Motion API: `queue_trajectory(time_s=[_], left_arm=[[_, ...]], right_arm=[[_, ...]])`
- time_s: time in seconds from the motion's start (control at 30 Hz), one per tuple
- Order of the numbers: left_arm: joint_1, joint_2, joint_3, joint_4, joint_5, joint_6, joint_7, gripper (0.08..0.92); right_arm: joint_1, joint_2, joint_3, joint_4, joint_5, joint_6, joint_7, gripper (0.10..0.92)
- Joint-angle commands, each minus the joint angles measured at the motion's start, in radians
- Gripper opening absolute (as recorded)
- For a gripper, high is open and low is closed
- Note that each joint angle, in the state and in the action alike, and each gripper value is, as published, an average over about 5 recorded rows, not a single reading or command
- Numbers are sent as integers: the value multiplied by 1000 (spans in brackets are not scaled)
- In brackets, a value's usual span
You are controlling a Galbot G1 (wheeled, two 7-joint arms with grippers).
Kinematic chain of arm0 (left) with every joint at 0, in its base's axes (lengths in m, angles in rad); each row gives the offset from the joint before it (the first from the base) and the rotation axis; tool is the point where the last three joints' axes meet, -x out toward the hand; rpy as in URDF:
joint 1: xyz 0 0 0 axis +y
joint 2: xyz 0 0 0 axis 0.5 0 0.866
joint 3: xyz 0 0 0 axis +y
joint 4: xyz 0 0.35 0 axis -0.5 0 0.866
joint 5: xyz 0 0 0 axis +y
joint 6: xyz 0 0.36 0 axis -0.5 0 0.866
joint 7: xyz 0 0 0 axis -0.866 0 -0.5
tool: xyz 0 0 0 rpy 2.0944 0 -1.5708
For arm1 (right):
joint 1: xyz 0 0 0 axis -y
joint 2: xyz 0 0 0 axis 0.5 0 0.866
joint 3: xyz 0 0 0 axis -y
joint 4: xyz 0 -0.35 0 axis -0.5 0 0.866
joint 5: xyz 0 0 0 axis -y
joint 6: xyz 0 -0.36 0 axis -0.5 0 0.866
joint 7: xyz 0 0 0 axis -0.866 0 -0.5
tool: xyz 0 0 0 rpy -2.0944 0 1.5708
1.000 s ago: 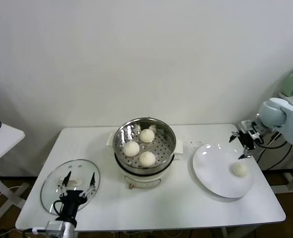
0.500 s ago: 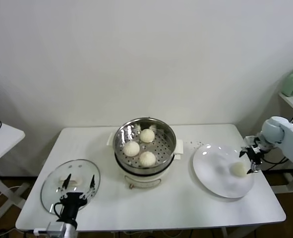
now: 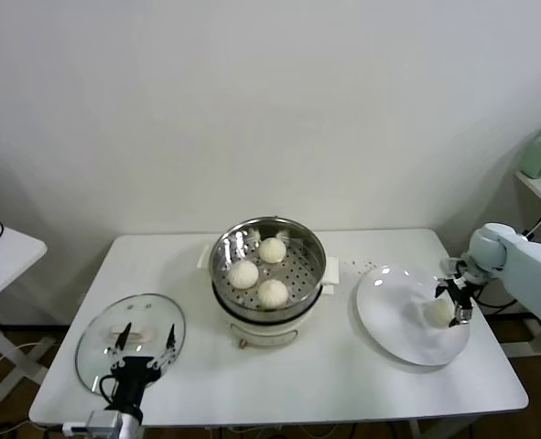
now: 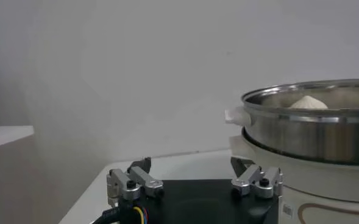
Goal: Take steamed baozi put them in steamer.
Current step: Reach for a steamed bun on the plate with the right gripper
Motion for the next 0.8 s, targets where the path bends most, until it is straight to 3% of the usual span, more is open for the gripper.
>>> queue_trajectory(time_s=[0.03, 0.8], left_arm=[[-1, -2, 1, 2, 2, 0, 1, 823], [-4, -6, 9, 5, 7, -2, 0, 823]], right_arm=[[-18, 21, 7, -30, -22, 7, -1, 823], [-7, 19, 12, -48, 8, 5, 12, 705]])
